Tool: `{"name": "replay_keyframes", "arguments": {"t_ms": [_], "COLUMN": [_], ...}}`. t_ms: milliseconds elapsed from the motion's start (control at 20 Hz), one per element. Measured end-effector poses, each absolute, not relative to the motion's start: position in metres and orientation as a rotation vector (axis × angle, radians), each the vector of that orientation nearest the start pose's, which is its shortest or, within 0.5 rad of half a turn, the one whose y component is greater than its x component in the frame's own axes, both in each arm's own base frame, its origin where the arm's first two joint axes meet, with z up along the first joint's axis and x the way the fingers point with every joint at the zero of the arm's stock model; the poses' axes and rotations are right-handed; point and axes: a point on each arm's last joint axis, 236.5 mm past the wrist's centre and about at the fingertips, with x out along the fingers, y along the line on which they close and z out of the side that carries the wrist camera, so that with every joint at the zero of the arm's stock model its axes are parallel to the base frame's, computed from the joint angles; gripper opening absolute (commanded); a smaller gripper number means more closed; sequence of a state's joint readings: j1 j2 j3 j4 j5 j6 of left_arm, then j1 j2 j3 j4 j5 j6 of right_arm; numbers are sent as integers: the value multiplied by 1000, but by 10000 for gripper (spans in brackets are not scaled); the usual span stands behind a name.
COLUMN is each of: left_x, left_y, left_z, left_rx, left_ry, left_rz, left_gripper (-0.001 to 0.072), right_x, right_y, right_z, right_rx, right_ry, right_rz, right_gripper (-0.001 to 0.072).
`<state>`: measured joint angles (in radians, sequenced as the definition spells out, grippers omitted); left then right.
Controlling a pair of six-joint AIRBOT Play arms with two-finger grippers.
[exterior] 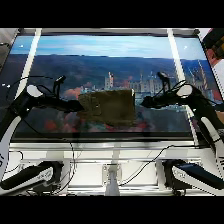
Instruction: Fold the clothes and pants, and hang the long-sleeved shirts on hangers.
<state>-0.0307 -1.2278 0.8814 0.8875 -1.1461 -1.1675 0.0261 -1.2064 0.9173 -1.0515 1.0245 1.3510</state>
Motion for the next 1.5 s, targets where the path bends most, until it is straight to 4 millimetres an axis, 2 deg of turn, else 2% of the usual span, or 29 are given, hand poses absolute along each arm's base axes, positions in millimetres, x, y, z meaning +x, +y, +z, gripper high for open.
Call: {"name": "replay_keyframes", "arguments": {"t_ms": [100, 200, 300, 400, 600, 850, 1050, 1100, 1400, 1450, 1500], "left_x": [315, 315, 317, 320, 322, 323, 323, 323, 324, 324, 325], "left_y": [-146, -145, -145, -144, -144, -143, -144, -144, -143, -143, -143], "left_z": [-19, -19, -19, -19, -19, -19, -19, -19, -19, -19, -19], "left_rx": [-339, -333, -320, -311, -302, -300, -298, -298, -298, -297, -297], "left_ry": [1325, 1323, 1312, 1299, 1288, 1282, 1281, 1281, 1279, 1277, 1275], "left_rz": [-587, -591, -596, -596, -597, -596, -597, -597, -596, -595, -593], "left_gripper": [380, 381, 380, 381, 380, 380, 380, 380, 380, 380, 380], "right_x": [351, 343, 341, 341, 357, 382, 388, 387, 377, 376, 377], "right_y": [87, 87, 98, 112, 132, 147, 163, 168, 209, 216, 221], "right_z": [-26, -39, -53, -69, -95, -106, -112, -115, -120, -120, -121], "right_rx": [370, 421, 467, 498, 540, 604, 624, 618, 533, 507, 477], "right_ry": [1282, 1350, 1389, 1421, 1415, 1409, 1451, 1463, 1493, 1487, 1479], "right_rz": [318, 359, 416, 455, 465, 486, 544, 558, 670, 686, 697], "right_gripper": [420, 482, 542, 542, 543, 554, 554, 531, 524, 428, 290]}}
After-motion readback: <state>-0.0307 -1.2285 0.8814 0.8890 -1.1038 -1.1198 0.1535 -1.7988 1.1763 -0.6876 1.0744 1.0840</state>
